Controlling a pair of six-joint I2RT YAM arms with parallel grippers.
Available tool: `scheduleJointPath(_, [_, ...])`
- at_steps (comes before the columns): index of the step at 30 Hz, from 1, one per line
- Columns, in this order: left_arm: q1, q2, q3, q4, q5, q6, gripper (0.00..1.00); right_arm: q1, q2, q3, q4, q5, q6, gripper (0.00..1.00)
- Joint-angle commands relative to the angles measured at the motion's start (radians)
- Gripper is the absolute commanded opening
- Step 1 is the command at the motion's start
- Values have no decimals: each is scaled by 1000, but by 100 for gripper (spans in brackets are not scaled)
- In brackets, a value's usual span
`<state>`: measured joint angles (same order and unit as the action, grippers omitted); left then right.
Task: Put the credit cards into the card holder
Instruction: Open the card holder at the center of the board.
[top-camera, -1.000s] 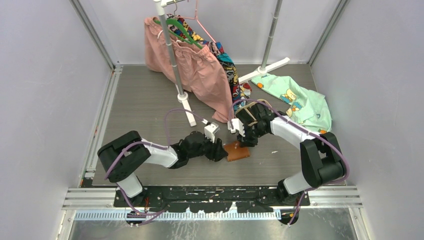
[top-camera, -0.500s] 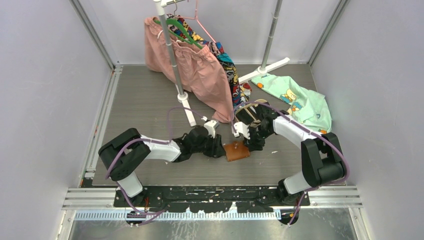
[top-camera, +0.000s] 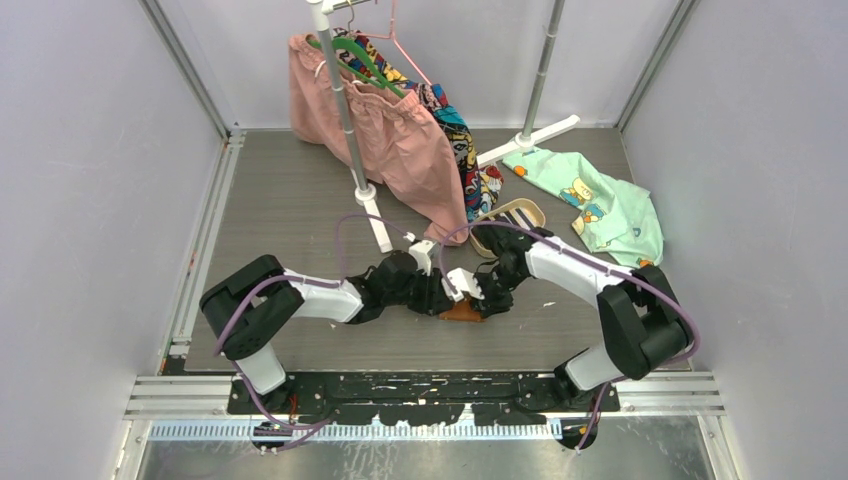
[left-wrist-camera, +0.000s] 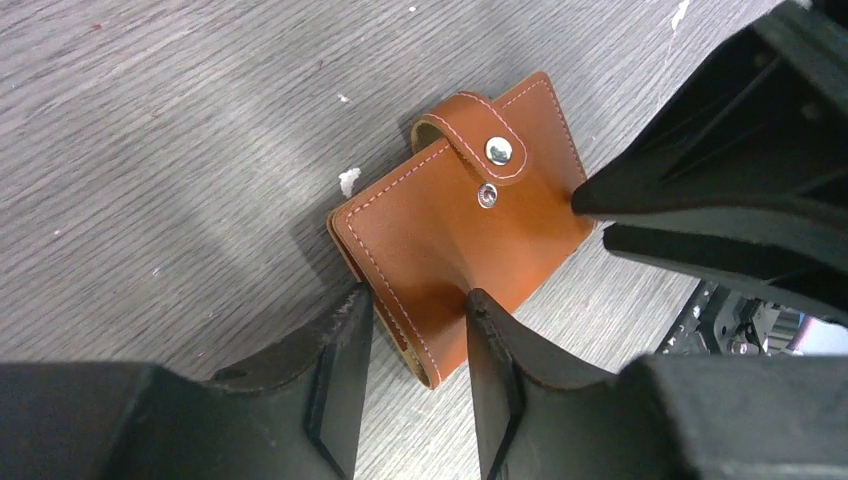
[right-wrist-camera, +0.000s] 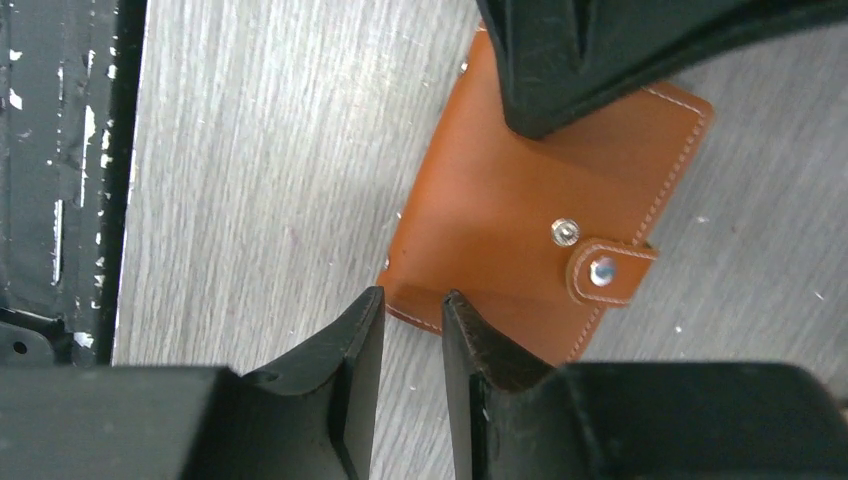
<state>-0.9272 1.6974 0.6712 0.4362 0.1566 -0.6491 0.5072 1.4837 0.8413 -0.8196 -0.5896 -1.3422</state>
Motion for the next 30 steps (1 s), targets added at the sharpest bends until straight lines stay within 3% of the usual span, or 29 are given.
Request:
scheduleJointPath(1, [4, -28, 15, -57, -24, 45, 40, -35, -89, 37, 41, 6, 87, 37])
scheduleJointPath(5, [9, -22, 16, -56, 12, 87, 34, -52, -132, -3, 193, 7, 207, 49])
scheduleJointPath(11, [30, 12, 38, -37, 90, 82, 27, 18, -66, -30, 354, 94, 299, 55])
scheduleJointPath(18, [35, 9, 13, -1, 102, 80, 17, 42, -26, -44, 375, 132, 276, 57])
scheduleJointPath(22, [37, 31, 15, 18, 130, 83, 10, 47, -23, -47, 405, 161, 291, 47])
scheduleJointPath(30, [45, 6, -3, 15, 130, 167, 0, 37, -59, -23, 383, 187, 326, 8])
